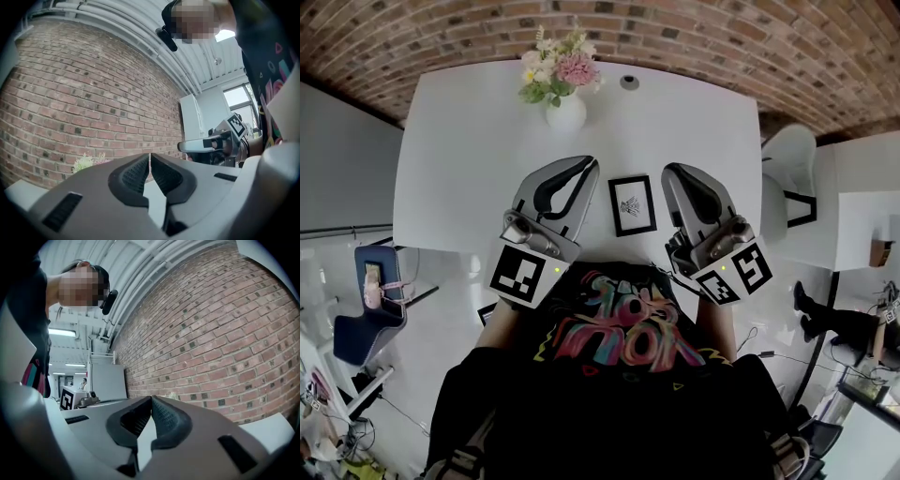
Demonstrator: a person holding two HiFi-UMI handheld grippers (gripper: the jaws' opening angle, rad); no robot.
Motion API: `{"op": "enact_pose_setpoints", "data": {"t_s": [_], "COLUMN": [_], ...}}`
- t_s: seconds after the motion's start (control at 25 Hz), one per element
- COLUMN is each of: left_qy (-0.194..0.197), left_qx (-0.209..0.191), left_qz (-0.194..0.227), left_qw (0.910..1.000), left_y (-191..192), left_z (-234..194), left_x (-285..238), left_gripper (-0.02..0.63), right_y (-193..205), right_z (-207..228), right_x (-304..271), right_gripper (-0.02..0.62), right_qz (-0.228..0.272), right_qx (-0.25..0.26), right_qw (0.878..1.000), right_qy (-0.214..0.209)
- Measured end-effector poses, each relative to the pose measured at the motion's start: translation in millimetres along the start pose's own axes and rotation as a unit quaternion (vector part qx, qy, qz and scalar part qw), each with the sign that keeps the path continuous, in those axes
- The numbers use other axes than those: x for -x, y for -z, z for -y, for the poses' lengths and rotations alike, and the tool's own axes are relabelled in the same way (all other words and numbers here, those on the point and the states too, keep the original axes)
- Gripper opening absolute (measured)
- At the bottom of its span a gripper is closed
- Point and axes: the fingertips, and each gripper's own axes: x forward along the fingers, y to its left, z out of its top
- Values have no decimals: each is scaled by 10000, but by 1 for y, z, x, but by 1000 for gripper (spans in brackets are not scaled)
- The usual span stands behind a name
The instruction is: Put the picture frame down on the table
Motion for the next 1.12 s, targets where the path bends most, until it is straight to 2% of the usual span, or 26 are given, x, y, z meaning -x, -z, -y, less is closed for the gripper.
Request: {"op": "enact_pose_setpoints", "data": {"t_s": [0.28,0.64,1.12], "left_qy": [258,589,509], "left_qx": [6,-25,-112], "left_qz": [-43,-168,-27], "left_qw": [9997,9981,9986], "left_y": [0,0,-8], "left_z": [11,21,20], "left_x": [0,3,7], "left_gripper": [34,33,33], "right_y": [3,7,14], "right_z": [0,-9,-11], "right_x": [3,5,12], "right_gripper": [23,21,21], "right_qz": [96,22,-63], "right_qx": [-280,-150,-114], "right_qw": [9996,9998,9999], "right_qy": [-8,-111,-87]}}
